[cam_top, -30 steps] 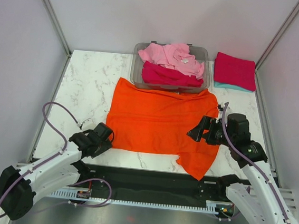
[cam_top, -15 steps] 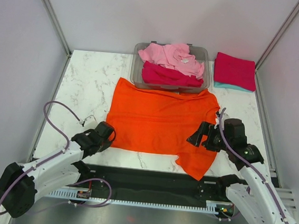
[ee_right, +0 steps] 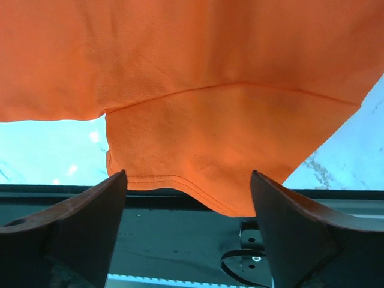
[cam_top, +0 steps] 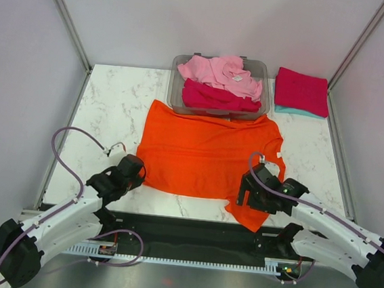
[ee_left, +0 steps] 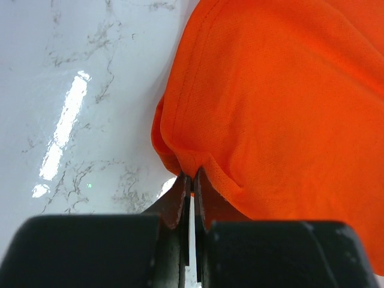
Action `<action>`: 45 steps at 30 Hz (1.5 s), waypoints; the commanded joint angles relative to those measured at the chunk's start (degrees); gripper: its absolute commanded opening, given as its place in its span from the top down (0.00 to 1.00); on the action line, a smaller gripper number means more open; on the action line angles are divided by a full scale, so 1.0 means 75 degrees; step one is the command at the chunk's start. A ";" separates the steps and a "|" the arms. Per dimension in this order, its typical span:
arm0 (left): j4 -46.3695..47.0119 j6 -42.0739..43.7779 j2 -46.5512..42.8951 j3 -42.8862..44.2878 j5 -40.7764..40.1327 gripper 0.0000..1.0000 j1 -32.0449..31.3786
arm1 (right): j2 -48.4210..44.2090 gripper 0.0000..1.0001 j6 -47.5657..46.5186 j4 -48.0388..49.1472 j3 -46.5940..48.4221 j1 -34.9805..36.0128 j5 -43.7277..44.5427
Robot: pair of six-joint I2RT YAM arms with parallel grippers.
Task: Fold and stack the t-shirts
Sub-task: Fold the tshirt
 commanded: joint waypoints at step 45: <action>-0.0947 0.0800 -0.1334 0.1047 0.1237 0.98 -0.0025 | 0.2151 1.00 0.5135 -0.1615 0.0729 0.5071 0.2477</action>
